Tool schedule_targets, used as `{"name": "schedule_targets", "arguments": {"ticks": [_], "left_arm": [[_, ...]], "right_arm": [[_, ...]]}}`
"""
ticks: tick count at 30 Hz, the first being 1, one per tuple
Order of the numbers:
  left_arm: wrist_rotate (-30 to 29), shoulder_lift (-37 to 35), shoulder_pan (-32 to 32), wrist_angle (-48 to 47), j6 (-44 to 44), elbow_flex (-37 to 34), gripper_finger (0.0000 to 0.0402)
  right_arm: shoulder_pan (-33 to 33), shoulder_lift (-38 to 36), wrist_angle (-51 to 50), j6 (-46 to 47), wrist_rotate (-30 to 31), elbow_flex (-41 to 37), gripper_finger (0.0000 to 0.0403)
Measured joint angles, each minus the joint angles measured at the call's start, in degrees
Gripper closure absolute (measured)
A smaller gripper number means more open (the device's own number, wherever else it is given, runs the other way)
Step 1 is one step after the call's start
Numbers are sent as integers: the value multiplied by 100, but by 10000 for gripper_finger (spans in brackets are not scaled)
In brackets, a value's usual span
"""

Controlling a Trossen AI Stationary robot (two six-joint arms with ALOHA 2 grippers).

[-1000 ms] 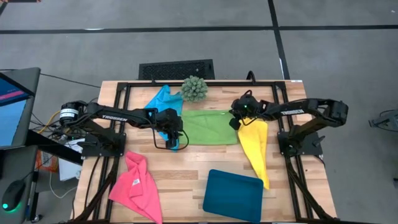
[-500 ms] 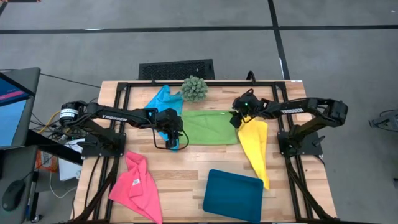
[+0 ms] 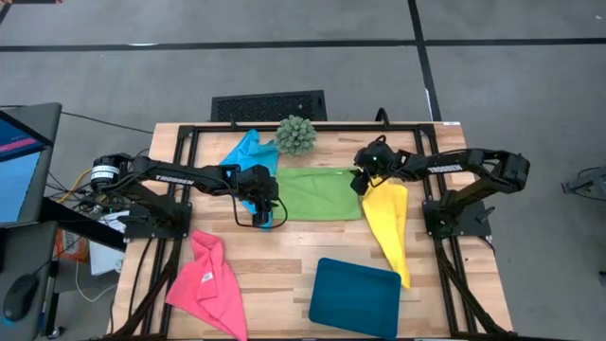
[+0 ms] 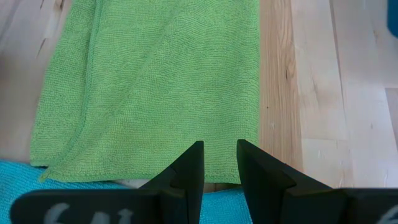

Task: Fold microfiber towels
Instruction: Fold the green microfiber cloth

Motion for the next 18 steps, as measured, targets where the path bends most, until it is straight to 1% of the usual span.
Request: {"name": "schedule_targets", "arguments": {"ticks": [7, 9, 13, 18], "left_arm": [[1, 0, 0, 2, 42, 0, 315], [1, 0, 0, 2, 42, 0, 315], [2, 0, -2, 2, 40, 0, 315], [-9, 0, -2, 2, 41, 0, 315]], "right_arm": [[-19, 8, 104, 0, 2, 0, 240], [2, 183, 297, 4, 19, 6, 241], [50, 397, 309, -43, -3, 24, 241], [5, 459, 301, -44, 17, 39, 244]]}}
